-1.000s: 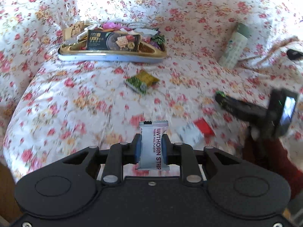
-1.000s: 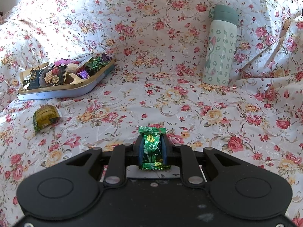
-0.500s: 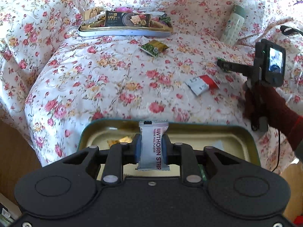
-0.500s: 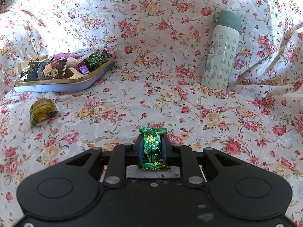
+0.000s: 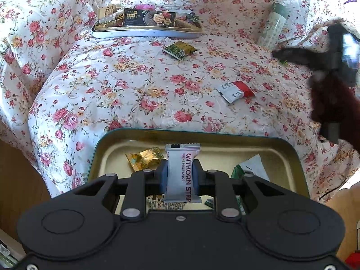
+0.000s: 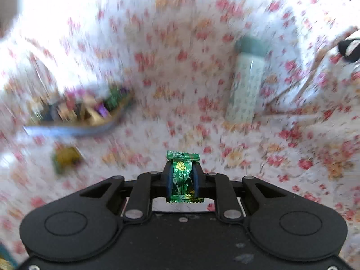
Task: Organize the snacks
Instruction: 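Carry the white packet and green candy over the gold tin tray with both grippers, then open both grippers over the tin tray to drop both snacks, then withdraw both grippers and reach the left gripper to the yellow-green packet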
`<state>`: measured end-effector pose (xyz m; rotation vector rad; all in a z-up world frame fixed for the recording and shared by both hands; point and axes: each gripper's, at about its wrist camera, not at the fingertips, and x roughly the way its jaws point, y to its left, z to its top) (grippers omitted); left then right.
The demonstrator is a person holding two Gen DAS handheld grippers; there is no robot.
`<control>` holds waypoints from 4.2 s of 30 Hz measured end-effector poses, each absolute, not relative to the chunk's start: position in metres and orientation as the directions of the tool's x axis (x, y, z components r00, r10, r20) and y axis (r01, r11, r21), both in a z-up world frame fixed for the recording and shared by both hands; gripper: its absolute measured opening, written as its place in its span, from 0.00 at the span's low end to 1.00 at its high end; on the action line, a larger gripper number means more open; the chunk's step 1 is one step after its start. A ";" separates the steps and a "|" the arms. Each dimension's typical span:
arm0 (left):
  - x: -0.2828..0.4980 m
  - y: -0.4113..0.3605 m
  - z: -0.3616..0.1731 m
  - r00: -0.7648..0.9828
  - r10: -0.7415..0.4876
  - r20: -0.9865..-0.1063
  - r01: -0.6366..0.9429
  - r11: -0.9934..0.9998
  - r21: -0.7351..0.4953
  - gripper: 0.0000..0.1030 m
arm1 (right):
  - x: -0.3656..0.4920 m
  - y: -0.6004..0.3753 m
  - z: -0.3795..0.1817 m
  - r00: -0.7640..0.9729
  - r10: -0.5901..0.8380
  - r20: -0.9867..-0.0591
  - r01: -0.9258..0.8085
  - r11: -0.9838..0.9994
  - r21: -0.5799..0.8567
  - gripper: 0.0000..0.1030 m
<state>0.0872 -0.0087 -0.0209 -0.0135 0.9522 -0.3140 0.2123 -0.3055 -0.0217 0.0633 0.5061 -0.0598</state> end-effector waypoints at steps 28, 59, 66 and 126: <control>0.094 -0.021 -0.023 0.519 -0.255 -0.816 0.295 0.949 -0.109 0.35 | 0.007 -0.215 -0.022 0.802 0.185 -0.568 -0.156 0.983 0.100 0.21; 0.104 -0.020 -0.019 0.576 -0.232 -0.784 0.337 0.941 -0.031 0.49 | 0.039 -0.225 -0.037 0.768 0.204 -0.607 -0.115 0.976 0.184 0.31; 0.130 -0.023 -0.011 0.643 -0.224 -0.732 0.356 0.934 0.026 0.55 | 0.063 -0.227 -0.033 0.789 0.178 -0.588 -0.116 0.983 0.141 0.36; 0.321 -0.065 -0.080 0.689 -0.417 -0.593 0.507 0.862 -0.016 0.60 | 0.256 -0.219 -0.070 0.653 0.085 -0.752 0.059 0.985 0.162 0.41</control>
